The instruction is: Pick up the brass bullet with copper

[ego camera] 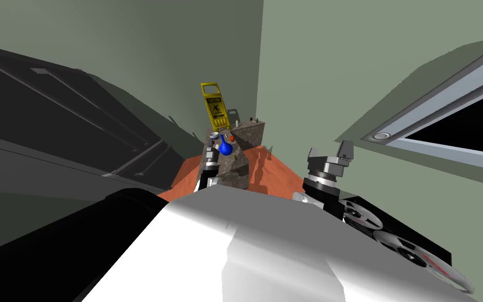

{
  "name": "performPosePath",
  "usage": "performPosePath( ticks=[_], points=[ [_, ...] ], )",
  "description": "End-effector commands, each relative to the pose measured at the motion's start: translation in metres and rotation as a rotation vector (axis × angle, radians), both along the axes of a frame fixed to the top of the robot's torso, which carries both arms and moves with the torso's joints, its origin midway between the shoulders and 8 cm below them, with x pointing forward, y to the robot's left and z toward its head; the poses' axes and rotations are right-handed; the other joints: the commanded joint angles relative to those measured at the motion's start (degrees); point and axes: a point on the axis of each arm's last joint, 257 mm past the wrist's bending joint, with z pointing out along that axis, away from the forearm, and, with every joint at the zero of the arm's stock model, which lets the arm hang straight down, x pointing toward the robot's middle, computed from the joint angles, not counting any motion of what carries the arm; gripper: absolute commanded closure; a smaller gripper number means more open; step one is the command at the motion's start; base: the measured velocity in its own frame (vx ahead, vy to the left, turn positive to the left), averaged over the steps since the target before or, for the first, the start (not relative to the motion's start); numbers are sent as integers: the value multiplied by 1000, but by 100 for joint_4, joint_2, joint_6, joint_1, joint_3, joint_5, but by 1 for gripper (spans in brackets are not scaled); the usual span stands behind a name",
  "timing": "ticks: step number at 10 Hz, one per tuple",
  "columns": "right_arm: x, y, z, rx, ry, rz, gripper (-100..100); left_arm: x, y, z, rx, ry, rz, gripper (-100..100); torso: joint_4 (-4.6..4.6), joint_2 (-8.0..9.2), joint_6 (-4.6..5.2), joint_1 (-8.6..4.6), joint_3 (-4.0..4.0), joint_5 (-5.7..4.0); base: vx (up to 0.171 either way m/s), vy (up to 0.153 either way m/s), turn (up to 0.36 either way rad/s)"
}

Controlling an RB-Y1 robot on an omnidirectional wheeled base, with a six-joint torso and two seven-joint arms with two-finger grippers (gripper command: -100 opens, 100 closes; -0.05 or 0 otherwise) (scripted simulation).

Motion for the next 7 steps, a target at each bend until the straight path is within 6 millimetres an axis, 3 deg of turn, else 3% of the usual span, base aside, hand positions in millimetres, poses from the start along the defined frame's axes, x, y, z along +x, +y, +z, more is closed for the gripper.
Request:
performPosePath(
  ticks=[1,6,7],
  points=[
    [0,0,0,0,0,0,0,-1,3,-12,21,40,-11,-100,0,0,0,0,0,0,-22,-44,-45],
    [0,0,0,0,0,0,0,-15,26,-67,76,217,-42,-100,5,22,0,-33,13,-7,-45,-98,-62],
    [0,0,0,0,0,0,0,-14,25,-67,89,220,-48,-100,5,21,1,-39,12,-9,-38,-83,-20]
  ],
)
